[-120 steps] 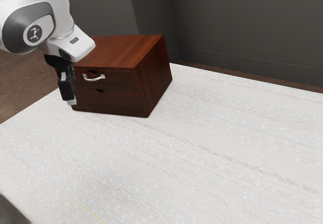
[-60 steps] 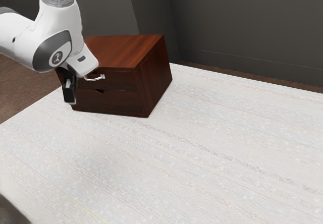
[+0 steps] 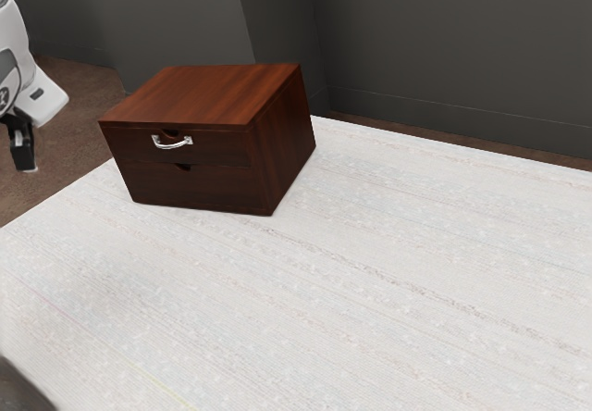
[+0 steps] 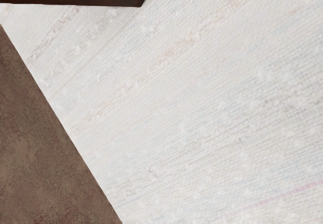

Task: Pull the drawer handle with one arm to open the drawer

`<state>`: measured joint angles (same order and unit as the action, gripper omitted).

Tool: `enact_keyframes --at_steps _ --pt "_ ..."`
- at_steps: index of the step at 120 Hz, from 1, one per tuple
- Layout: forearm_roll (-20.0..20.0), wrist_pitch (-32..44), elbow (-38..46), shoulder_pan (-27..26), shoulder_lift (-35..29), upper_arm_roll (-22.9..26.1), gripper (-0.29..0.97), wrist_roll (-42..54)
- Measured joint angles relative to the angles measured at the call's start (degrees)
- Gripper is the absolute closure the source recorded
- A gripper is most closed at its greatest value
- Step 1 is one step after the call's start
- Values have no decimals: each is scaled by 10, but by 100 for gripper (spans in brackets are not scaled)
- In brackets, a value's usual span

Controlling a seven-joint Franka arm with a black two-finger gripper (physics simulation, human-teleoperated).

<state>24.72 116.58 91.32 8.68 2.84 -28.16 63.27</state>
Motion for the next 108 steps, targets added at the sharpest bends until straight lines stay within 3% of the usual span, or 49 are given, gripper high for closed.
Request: enact_keyframes --at_steps 37,56,108 --pt "-38 106 -15 -1 64 17 0 24" --pt "-46 114 -15 -8 81 57 0 32" --pt "-56 125 -43 0 120 59 9 46"
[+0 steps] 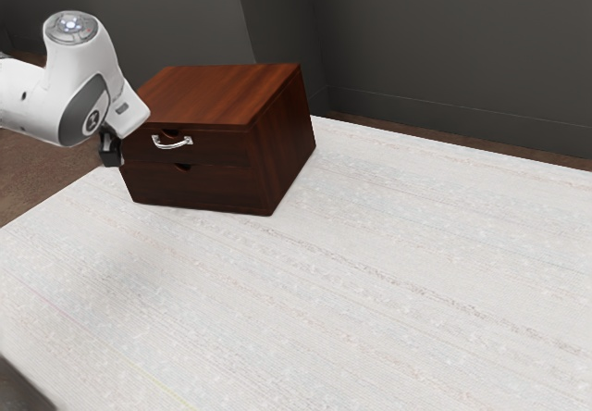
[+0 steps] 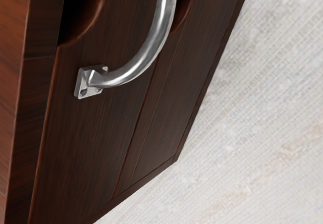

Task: Pull the drawer handle with one arm to open the drawer

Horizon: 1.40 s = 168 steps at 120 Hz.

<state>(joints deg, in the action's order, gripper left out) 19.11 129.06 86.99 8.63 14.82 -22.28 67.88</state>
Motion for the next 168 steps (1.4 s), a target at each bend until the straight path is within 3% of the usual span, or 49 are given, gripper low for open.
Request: enact_keyframes --at_steps 51,133,168 --pt "-5 2 -20 -1 28 35 17 9" --pt "-23 16 -15 1 50 52 17 15" --pt "-29 26 -12 3 53 61 23 17"
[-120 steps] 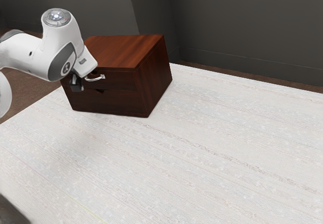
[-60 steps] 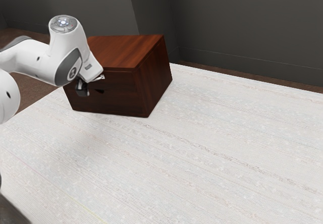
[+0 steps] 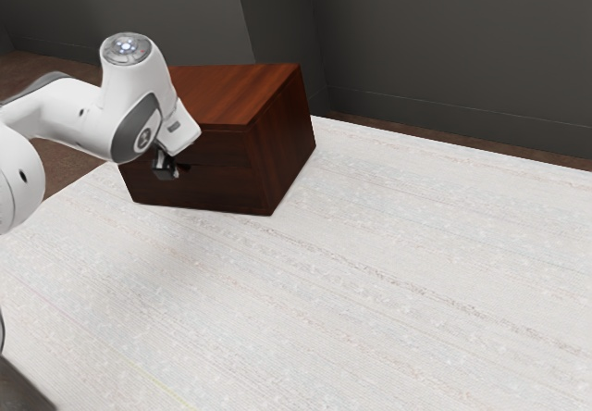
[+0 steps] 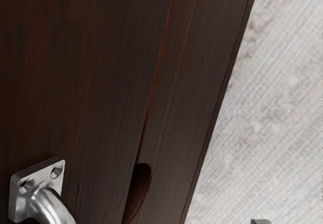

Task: Pull the drawer handle with one arm to open the drawer

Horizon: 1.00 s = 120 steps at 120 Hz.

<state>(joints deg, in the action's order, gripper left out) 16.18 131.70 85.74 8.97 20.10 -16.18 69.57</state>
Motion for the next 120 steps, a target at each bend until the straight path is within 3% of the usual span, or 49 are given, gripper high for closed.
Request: enact_keyframes --at_steps 27,44,65,73,82,120 --pt "-2 2 27 1 -18 5 18 0" --pt "-2 0 78 0 -68 5 25 0" --pt "-2 -1 134 0 -108 5 16 0" --pt "-2 0 156 0 -128 5 18 0" --pt "-2 -1 177 2 -153 5 28 0" --pt "-2 -1 258 3 -228 4 28 1"
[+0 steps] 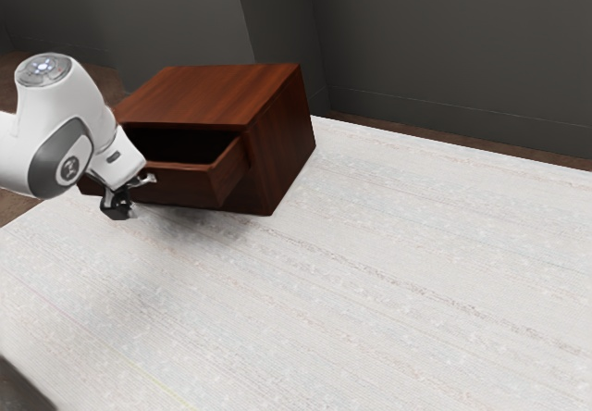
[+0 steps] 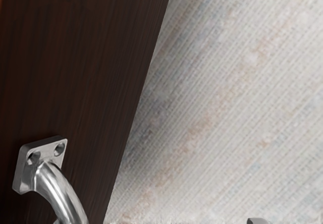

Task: Pull the drawer handle with one arm to open the drawer

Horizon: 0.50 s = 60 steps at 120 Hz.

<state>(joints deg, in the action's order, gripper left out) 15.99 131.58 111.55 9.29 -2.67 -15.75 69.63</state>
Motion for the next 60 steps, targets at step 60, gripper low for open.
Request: enact_keyframes --at_steps 60 --pt "-3 6 93 5 -89 2 46 -6"
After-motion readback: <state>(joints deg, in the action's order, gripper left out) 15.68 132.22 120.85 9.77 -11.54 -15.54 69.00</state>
